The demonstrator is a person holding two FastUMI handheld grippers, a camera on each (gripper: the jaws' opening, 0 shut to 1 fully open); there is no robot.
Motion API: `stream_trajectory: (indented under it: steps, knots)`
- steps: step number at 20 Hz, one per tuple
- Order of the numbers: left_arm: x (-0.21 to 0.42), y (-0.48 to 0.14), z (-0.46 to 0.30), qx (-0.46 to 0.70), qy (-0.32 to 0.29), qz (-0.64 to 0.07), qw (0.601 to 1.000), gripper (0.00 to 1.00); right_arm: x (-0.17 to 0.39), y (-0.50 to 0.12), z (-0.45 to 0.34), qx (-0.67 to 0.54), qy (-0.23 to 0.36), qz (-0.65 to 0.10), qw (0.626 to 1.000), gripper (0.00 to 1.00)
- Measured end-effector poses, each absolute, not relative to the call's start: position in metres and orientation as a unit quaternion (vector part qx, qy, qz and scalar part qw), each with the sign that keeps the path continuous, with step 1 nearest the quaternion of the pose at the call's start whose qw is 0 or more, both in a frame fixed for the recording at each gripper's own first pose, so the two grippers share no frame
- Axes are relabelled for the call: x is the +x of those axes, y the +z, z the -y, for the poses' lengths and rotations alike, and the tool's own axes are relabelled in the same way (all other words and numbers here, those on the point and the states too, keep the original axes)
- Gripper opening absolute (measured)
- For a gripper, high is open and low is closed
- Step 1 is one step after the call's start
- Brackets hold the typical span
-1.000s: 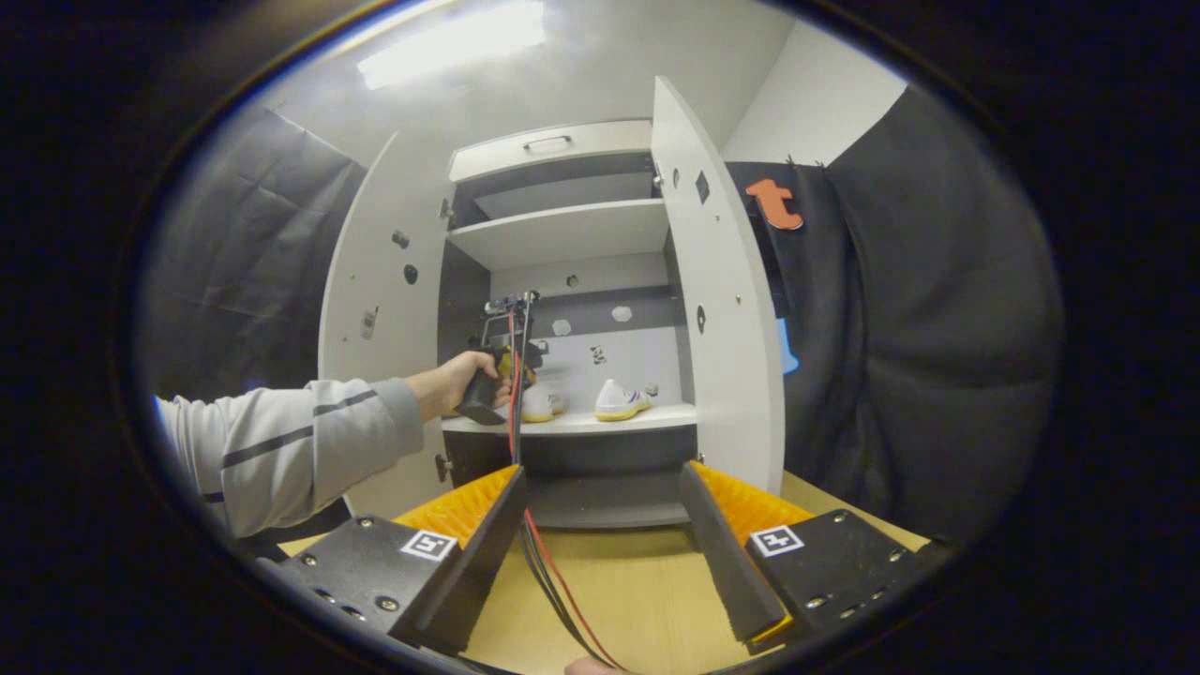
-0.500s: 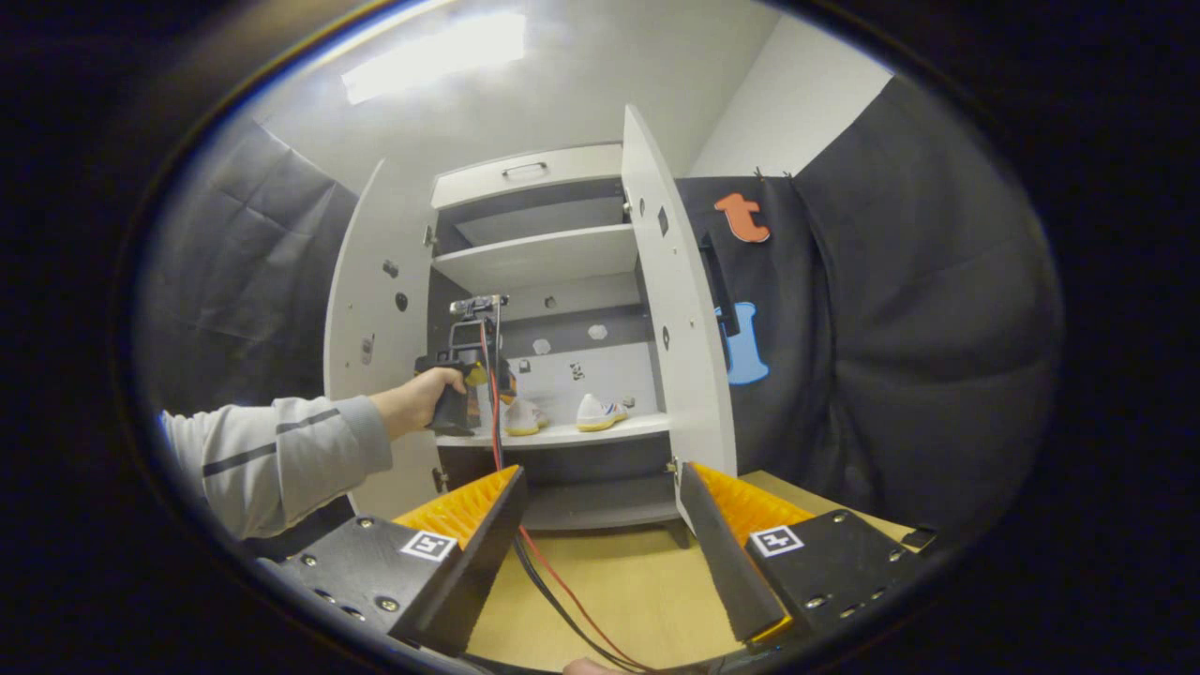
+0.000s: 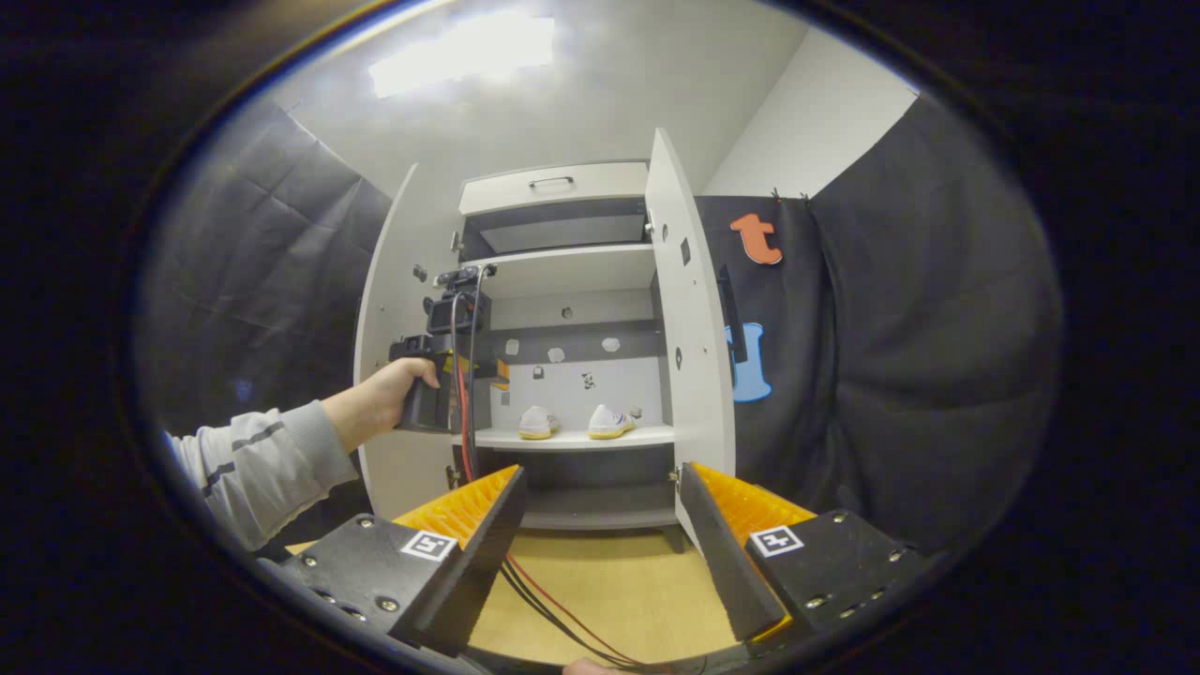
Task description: Grab one shoe with the right hand and put it into the shoe cabinet, grab the other shoe with the left hand and put it into the shoe cabinet; then close the right door with the right hand and the left door with the left hand.
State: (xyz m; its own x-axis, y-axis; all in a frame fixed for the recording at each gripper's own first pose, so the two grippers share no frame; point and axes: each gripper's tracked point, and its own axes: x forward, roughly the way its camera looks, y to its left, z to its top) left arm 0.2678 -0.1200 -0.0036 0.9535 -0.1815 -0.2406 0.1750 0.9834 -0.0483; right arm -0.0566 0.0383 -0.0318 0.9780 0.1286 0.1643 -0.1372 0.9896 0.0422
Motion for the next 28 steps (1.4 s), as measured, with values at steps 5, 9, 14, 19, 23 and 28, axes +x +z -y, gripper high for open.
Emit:
stream_trajectory:
  steps: [5,9,14,19,23,28]
  knots:
    - [0.197,0.014,0.101,-0.019,-0.105,-0.066,0.992,0.97,-0.051,-0.018,-0.025,0.027,0.066,0.082,0.994,0.98]
    - [0.152,0.003,0.091,-0.019,-0.104,-0.044,0.993,0.94,-0.034,-0.006,0.005,0.031,0.047,0.076,0.996,0.98]
    - [0.104,-0.006,0.080,-0.035,-0.116,-0.049,0.991,0.97,-0.010,-0.004,0.040,0.001,0.014,0.053,0.998,0.98]
    - [0.065,-0.031,0.074,-0.027,-0.116,-0.046,0.992,0.97,0.012,0.018,0.076,-0.024,0.002,0.055,0.998,0.98]
    - [0.033,-0.048,0.073,-0.034,-0.136,-0.037,0.989,0.97,0.048,0.047,0.138,-0.036,-0.038,0.047,0.997,0.96]
    - [0.013,-0.048,0.061,-0.014,-0.143,-0.028,0.989,0.97,0.101,0.085,0.206,-0.076,-0.079,0.052,0.993,0.97]
